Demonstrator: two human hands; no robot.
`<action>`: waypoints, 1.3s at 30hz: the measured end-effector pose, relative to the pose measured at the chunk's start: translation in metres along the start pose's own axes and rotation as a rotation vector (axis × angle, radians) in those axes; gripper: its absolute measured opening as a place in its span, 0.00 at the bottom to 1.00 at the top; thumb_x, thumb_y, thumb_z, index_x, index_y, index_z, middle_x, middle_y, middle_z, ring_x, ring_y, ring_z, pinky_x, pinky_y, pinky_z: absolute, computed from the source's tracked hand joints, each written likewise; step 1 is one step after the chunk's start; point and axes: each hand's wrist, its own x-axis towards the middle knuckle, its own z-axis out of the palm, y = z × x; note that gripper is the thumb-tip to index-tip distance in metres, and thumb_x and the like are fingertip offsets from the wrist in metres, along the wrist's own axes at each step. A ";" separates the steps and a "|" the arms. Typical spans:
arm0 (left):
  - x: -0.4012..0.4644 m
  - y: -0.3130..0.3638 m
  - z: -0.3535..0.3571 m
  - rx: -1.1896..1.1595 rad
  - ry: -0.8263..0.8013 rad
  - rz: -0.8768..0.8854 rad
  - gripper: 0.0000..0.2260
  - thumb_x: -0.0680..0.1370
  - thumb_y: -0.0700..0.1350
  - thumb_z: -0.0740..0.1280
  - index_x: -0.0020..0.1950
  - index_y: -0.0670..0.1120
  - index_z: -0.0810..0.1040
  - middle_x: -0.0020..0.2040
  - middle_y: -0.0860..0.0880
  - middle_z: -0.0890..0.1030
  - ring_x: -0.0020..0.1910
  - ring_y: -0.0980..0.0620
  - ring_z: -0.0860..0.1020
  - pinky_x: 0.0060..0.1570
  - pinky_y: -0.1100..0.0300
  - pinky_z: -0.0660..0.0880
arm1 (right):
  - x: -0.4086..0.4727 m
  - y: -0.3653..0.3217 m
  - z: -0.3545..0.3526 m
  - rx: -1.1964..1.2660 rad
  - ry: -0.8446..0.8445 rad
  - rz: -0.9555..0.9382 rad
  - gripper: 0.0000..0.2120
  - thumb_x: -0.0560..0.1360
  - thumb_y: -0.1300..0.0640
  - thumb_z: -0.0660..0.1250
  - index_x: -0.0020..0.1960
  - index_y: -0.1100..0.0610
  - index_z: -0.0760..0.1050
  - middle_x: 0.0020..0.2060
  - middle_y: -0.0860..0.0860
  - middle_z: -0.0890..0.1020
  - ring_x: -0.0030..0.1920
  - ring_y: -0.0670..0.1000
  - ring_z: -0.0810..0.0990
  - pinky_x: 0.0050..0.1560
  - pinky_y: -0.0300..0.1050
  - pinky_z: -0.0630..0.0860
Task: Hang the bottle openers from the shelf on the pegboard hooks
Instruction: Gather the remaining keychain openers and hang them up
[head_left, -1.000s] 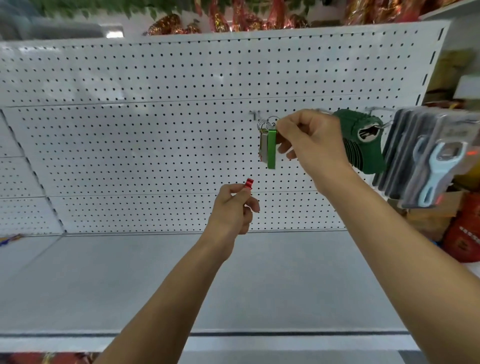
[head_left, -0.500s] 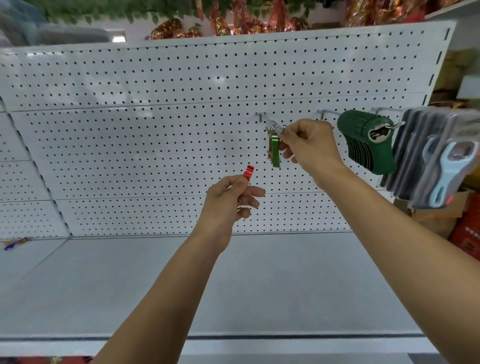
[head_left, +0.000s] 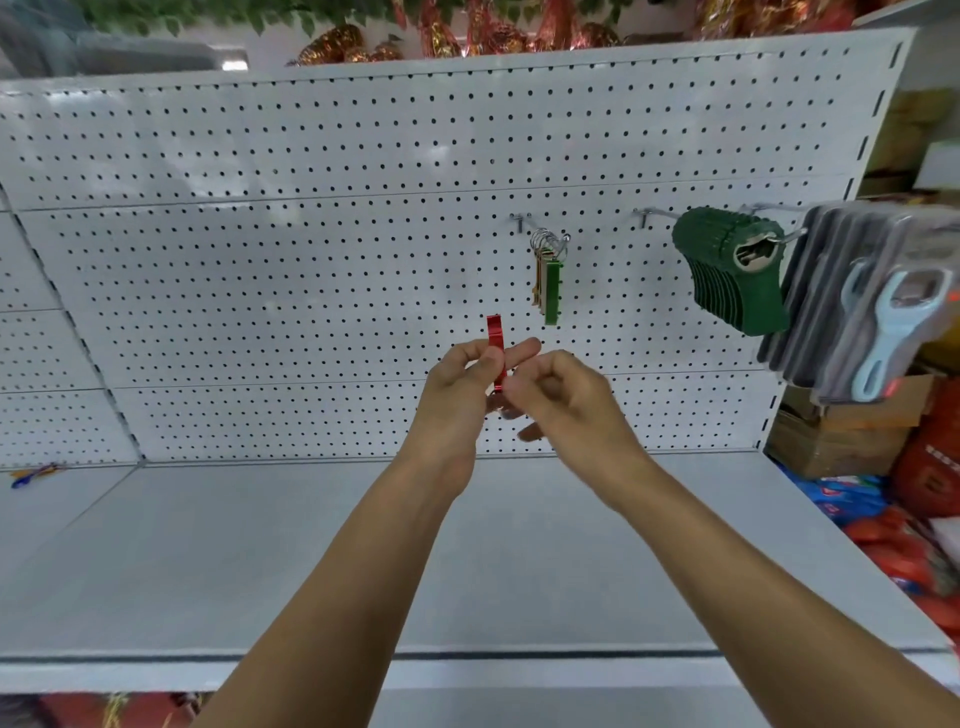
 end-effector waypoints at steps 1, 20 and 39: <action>-0.002 0.000 0.001 -0.014 -0.004 -0.009 0.06 0.83 0.43 0.58 0.54 0.42 0.72 0.53 0.54 0.85 0.44 0.45 0.78 0.44 0.54 0.73 | -0.004 0.001 0.002 0.040 -0.022 0.020 0.06 0.76 0.60 0.69 0.49 0.58 0.72 0.42 0.57 0.84 0.41 0.51 0.83 0.38 0.41 0.79; -0.017 -0.004 -0.001 -0.100 -0.074 -0.072 0.11 0.80 0.45 0.65 0.59 0.40 0.77 0.44 0.44 0.85 0.41 0.50 0.84 0.39 0.62 0.78 | -0.010 -0.031 -0.041 -0.015 0.099 -0.219 0.08 0.75 0.66 0.68 0.46 0.55 0.82 0.33 0.50 0.84 0.30 0.48 0.79 0.32 0.42 0.79; -0.015 0.011 0.022 0.250 0.042 0.207 0.10 0.82 0.49 0.60 0.53 0.45 0.76 0.46 0.47 0.84 0.38 0.49 0.84 0.34 0.58 0.77 | 0.037 -0.090 -0.064 -0.173 0.122 -0.318 0.04 0.74 0.63 0.69 0.40 0.61 0.80 0.29 0.53 0.80 0.26 0.47 0.75 0.28 0.40 0.77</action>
